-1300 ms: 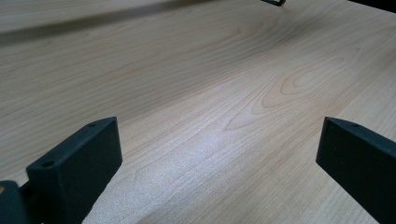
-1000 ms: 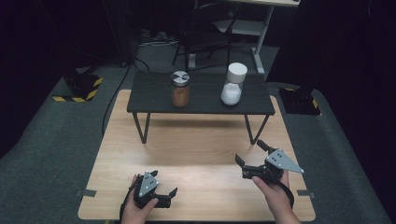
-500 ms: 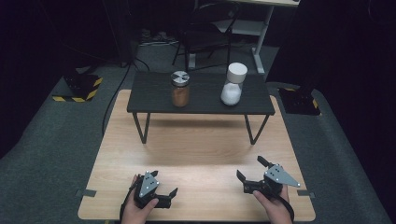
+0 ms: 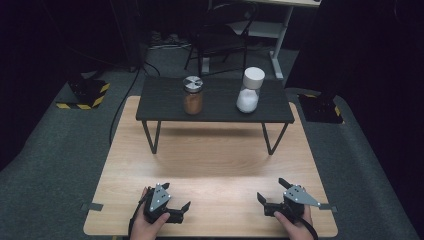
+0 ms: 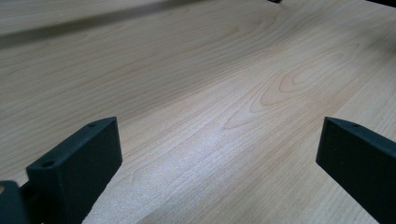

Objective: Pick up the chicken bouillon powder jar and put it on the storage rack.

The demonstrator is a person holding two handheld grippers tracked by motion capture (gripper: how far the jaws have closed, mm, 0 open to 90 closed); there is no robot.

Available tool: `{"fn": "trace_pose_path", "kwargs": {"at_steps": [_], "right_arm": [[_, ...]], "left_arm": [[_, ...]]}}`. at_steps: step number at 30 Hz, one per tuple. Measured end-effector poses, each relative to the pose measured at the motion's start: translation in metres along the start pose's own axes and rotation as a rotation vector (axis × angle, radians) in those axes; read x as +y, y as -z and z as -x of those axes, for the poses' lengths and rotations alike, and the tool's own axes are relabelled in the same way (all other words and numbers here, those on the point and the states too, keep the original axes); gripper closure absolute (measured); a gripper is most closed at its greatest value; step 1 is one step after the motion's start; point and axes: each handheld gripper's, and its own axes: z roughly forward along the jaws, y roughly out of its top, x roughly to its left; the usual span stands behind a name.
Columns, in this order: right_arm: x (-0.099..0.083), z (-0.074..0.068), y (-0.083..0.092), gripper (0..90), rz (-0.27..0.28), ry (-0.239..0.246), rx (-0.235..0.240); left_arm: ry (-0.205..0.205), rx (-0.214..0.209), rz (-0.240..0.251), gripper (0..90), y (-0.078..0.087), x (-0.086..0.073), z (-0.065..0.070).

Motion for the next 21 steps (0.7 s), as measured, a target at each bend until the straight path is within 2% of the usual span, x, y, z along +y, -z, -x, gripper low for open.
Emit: {"fn": "trace_pose_path", "kwargs": {"at_steps": [5,14,21], "right_arm": [[-0.005,0.005,0.003,0.1,-0.038,-0.015,0.006],[-0.002,0.008,0.003,0.1,-0.089,0.022,0.013],[0.003,0.011,0.001,0.2,-0.121,0.029,0.033]], "left_arm": [[0.001,-0.002,0.002,0.5,0.000,0.000,0.000],[-0.005,0.003,-0.001,0.4,0.000,0.001,0.001],[-0.017,0.010,-0.007,0.4,0.000,0.001,0.003]]}}
